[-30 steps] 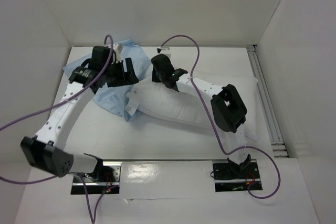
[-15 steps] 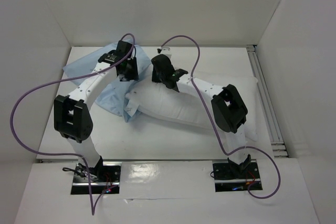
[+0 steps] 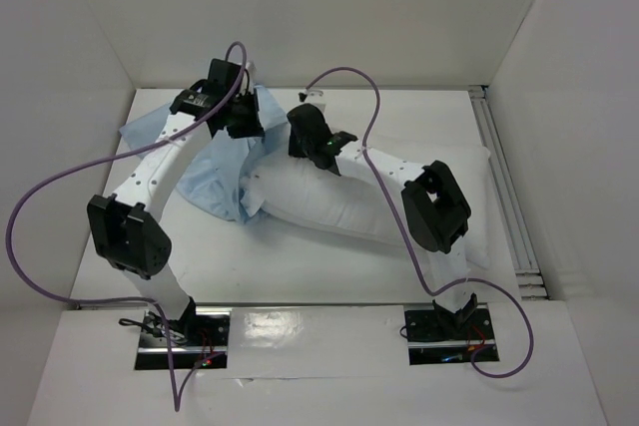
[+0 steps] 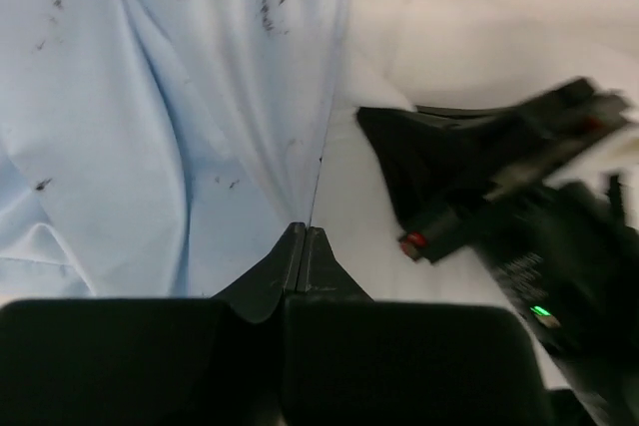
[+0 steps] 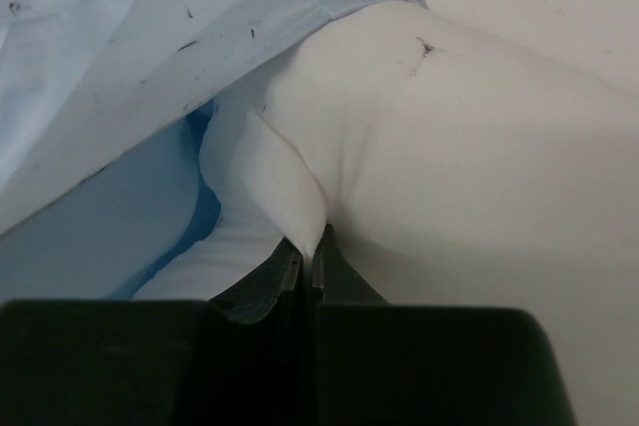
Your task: Put the pillow into the pillowcase
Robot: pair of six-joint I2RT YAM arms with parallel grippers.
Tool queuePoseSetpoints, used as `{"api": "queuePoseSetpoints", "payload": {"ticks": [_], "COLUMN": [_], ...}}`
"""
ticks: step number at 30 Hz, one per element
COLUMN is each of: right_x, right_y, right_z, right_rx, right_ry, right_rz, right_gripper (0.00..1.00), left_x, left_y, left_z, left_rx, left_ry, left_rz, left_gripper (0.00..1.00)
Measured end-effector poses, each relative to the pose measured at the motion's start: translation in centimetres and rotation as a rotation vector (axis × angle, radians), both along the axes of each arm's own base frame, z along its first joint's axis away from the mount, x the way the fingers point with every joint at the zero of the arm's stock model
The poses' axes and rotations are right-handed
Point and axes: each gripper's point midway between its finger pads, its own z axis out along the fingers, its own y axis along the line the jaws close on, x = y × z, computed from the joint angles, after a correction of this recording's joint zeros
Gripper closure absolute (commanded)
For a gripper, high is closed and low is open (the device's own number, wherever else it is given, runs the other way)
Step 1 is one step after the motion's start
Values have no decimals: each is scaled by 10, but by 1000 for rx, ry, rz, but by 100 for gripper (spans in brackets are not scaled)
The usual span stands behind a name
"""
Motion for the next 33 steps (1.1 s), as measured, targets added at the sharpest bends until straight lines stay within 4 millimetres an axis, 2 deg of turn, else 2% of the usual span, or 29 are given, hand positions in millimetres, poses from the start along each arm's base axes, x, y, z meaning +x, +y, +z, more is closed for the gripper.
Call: {"api": "queuePoseSetpoints", "payload": {"ticks": [3, 5, 12, 15, 17, 18, 20, 22, 26, 28, 30, 33], "right_x": [-2, -7, -12, -15, -21, -25, -31, -41, -67, -79, -90, -100], "right_y": [-1, -2, -1, -2, -6, -9, -15, -26, -64, -85, -106, -138], "right_z": [2, 4, 9, 12, 18, 22, 30, 39, 56, 66, 74, 73], "right_rx": [11, 32, 126, 155, 173, 178, 181, 176, 133, 106, 64, -13], "right_ry": [-1, -9, -34, -49, -60, -64, -72, -86, -97, -102, -98, -64], "right_rz": [-3, -1, -33, -31, -29, -28, -33, -43, -94, -128, -165, -222], "right_gripper": [100, 100, 100, 100, 86, 62, 40, 23, 8, 3, 1, 0], "left_x": [-5, -9, -30, -33, -33, -33, -32, -32, -33, -33, -33, -34], "left_y": [-8, -15, -64, -75, -76, -77, -76, -77, -79, -80, -81, -87], "left_z": [26, 36, 48, 52, 53, 53, 53, 52, 52, 53, 53, 52], "left_rx": [-61, -99, -252, -290, -306, -312, -323, -330, -342, -347, -350, -353], "left_ry": [-48, -59, -19, -14, -6, -3, 2, 8, 17, 15, 13, 12], "left_rz": [-34, -59, -166, -176, -162, -158, -143, -136, -133, -136, -140, -152], "left_gripper": [100, 100, 100, 100, 100, 100, 100, 100, 100, 100, 100, 100]}}
